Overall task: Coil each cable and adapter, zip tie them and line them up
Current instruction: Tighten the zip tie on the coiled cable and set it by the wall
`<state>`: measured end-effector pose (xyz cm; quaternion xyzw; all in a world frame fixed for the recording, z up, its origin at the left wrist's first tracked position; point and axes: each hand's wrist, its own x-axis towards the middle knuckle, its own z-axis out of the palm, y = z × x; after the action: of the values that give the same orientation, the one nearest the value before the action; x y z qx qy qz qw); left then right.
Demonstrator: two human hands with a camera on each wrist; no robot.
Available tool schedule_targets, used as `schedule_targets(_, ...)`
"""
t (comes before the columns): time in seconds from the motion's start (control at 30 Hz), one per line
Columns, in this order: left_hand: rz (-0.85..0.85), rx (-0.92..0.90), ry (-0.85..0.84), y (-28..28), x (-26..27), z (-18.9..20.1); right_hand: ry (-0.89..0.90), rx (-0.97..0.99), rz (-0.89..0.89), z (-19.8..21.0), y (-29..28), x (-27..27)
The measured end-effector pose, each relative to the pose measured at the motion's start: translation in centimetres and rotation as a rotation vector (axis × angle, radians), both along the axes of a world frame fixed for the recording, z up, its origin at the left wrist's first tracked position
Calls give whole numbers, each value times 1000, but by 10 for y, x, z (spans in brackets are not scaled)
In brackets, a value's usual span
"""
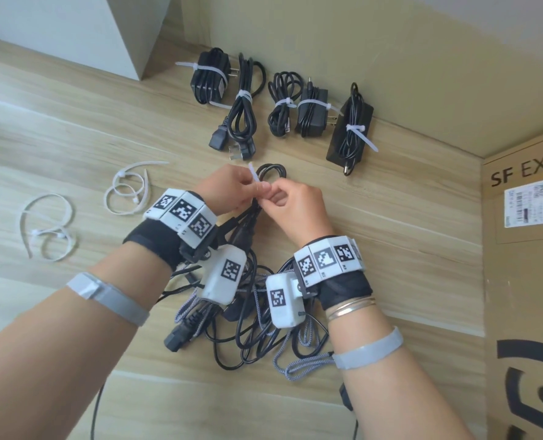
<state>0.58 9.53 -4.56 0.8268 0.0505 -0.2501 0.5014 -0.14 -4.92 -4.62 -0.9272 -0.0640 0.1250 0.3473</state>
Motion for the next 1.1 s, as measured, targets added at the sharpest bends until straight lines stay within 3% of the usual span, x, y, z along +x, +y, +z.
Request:
schedule_targets(0.2,127,72,-112,-3,3,3,55,-21,-43,-1,-1,-2)
schedule_targets(0.4,162,55,-107,-4,4,5,123,-32,-36,1,0,-1)
schedule_targets(0.6,-285,297,73,6,11,16,133,-25,14,1,-10,0)
schedule_targets(0.7,-382,364,194,1,10,17,101,-6,18,7,-12,4)
schedule_targets(0.77,-345,291,269,-1,10,15,84,12,6,10,-12,6)
schedule_targets(0.87,-237,26,382,-2,11,18,117,88,-51,10,-13,8)
schedule_targets(1.0,-312,99,318,4,15,18,193,254,-123,16,-16,6)
schedule_targets(1.1,-232,-58,382,3,13,15,76,124,-78,21,-19,7)
